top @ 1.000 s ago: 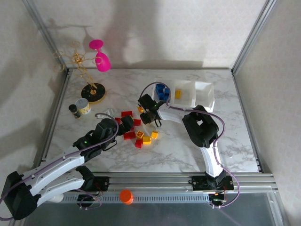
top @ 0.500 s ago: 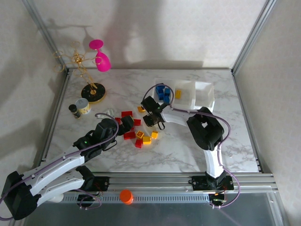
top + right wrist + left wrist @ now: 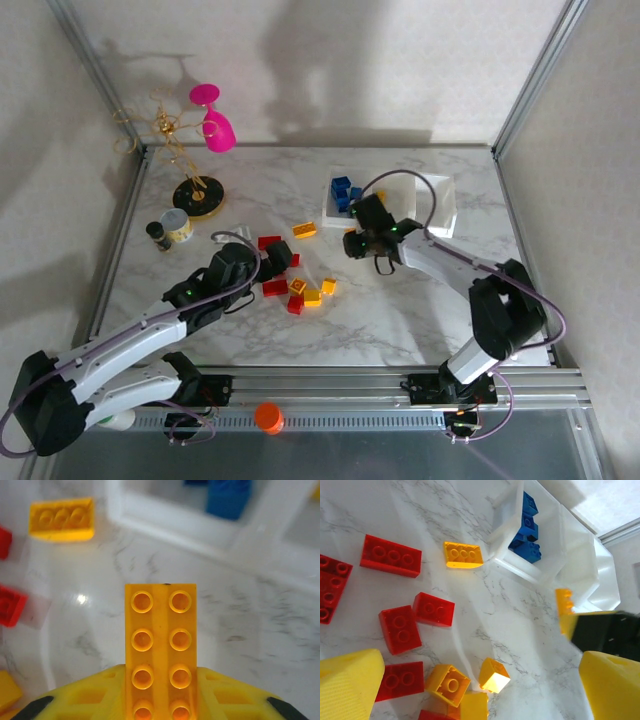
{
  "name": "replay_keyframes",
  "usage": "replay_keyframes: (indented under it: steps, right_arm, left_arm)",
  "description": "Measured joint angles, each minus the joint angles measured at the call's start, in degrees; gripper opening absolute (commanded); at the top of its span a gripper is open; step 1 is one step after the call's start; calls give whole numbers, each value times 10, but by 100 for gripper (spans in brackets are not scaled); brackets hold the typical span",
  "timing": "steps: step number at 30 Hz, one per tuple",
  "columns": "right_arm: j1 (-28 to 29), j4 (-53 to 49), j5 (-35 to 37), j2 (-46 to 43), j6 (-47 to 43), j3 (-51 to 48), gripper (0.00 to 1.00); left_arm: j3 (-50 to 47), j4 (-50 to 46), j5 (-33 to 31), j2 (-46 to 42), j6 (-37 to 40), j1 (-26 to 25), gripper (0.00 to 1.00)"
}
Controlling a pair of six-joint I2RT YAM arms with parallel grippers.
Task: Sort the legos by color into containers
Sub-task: Pick up the lego from the center of the table, then place the lego in the container.
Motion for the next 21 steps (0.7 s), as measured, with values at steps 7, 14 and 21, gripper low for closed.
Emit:
replay_keyframes:
  steps: [7,14,21]
  right_arm:
    - [-105,-6,18,-3,12,22,32]
    - [-140,10,31,115,12,120,32]
    - [-158,16,32,233,-3,220,34]
  left_arm:
    - [33,28,24,58,11,0,100]
    - [54,55,36,99,17,0,100]
    - [71,60,41,123,21,0,100]
